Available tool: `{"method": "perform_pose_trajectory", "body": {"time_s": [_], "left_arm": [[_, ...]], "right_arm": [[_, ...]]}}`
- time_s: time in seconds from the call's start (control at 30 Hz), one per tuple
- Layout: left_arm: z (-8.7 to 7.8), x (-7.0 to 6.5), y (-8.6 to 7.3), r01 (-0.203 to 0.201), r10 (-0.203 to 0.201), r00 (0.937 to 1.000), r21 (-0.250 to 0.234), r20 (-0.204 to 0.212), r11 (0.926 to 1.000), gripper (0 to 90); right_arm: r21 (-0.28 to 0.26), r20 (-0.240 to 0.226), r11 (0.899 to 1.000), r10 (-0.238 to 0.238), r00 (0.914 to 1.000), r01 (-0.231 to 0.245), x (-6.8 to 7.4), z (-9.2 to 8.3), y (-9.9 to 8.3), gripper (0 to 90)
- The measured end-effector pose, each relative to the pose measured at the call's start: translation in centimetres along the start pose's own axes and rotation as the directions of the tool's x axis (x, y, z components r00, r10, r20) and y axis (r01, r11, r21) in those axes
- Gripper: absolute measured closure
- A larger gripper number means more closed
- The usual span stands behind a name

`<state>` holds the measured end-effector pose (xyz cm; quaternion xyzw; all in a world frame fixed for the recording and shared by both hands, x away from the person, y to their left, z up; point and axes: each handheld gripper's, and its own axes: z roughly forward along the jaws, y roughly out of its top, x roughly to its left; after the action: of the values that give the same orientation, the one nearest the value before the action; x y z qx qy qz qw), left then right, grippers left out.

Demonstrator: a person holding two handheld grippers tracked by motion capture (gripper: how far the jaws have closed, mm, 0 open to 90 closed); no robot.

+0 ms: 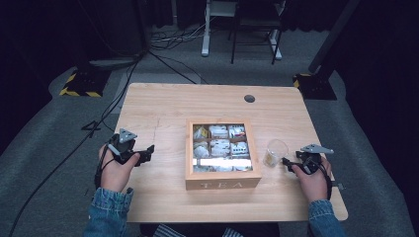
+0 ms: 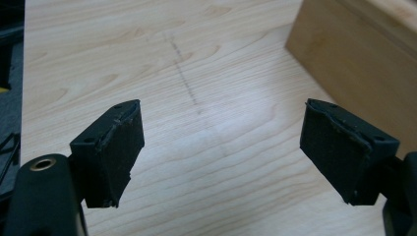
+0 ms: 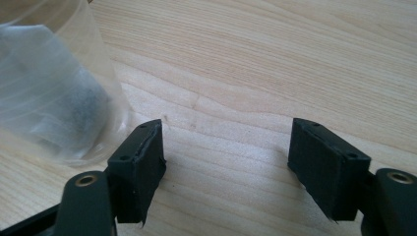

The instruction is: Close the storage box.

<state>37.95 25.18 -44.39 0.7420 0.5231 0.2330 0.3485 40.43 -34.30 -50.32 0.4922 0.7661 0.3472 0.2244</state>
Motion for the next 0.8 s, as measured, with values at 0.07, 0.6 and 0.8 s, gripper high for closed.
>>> {"method": "perform_pose_trajectory", "body": {"time_s": [0.07,0.6,0.8], "left_arm": [[0.6,0.4,-0.4,-0.001,0.001,0.9997,0.013,-0.022,0.9999,17.5],[4.2,2.5,-2.7,0.098,-0.093,0.9931,0.071,-0.072,0.9927,16.7],[5.2,2.4,-3.4,0.094,-0.086,0.9921,0.094,-0.092,0.9911,16.2]], "right_arm": [[0.000,0.001,1.000,-0.001,1.0000,0.001,0.0,0.0,0.0,30.0],[-0.001,0.007,1.000,0.003,1.0000,-0.003,0.0,0.0,0.0,30.0],[0.000,0.006,1.000,0.003,1.0000,-0.003,0.0,0.0,0.0,30.0]]}}
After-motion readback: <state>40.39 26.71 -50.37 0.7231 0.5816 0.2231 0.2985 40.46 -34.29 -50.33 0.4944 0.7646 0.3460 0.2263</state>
